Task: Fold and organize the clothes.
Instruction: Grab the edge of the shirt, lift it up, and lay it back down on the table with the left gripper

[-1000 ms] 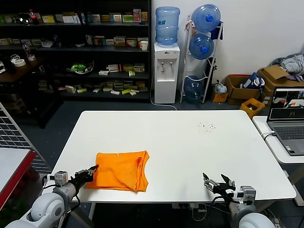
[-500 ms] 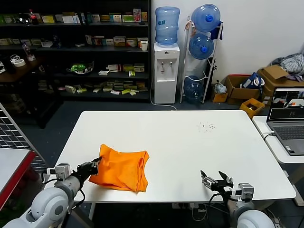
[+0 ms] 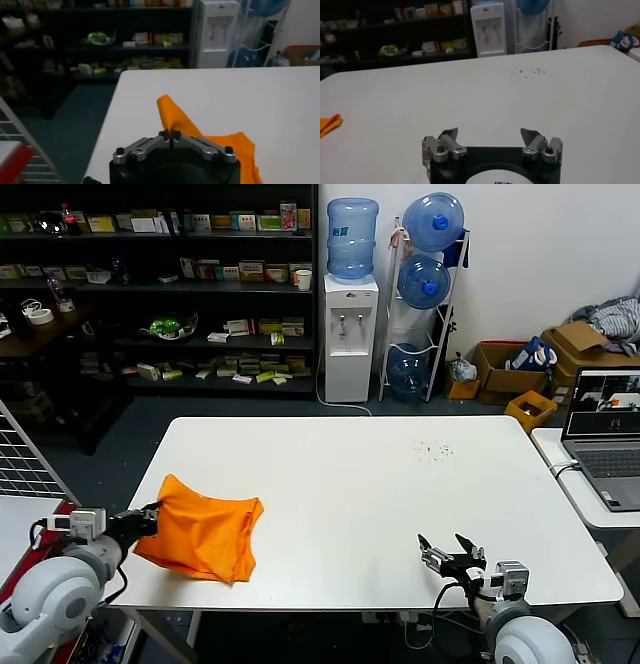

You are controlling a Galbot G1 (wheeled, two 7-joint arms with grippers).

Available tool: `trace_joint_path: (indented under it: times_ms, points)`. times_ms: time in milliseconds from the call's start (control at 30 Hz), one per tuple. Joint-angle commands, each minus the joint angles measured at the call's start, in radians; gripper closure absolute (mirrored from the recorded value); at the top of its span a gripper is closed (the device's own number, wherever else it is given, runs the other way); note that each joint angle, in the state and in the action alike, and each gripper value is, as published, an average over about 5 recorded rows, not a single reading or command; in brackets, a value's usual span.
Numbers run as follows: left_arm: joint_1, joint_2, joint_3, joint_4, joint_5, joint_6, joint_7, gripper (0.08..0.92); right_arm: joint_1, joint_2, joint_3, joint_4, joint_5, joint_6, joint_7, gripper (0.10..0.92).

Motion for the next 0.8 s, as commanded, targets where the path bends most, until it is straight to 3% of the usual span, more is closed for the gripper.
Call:
trace_joint_path:
  times_ms: [33,333,433,533,667,800]
  points:
    - [0.011,0.214,-0.089,0.166,-0.032,0.008,-0.008,0.908,0.019,-0.002,-0.005,-0.008,-0.008,0.003,-0.002,0.203]
    - [0.005,0.282,-0.046,0.261,-0.038,-0.011,0.024,0.908,0.026,0.007,-0.006,-0.016,-0.014,-0.003,0.005,0.203]
    - [-0.01,0.274,-0.027,0.215,-0.089,-0.007,0.002,0.908,0.021,0.016,-0.004,-0.017,-0.022,-0.005,0.009,0.203]
    - [-0.041,0.228,0.006,0.088,-0.193,0.006,-0.07,0.908,0.008,0.03,0.003,-0.014,-0.035,-0.007,0.013,0.203]
    - [-0.222,0.045,0.234,-0.129,-0.415,0.032,-0.277,0.908,-0.026,0.054,0.028,0.001,-0.05,-0.012,0.02,0.203]
    - [-0.562,-0.261,0.624,-0.192,-0.6,0.011,-0.515,0.908,-0.08,0.07,0.069,0.022,-0.06,-0.016,0.024,0.203]
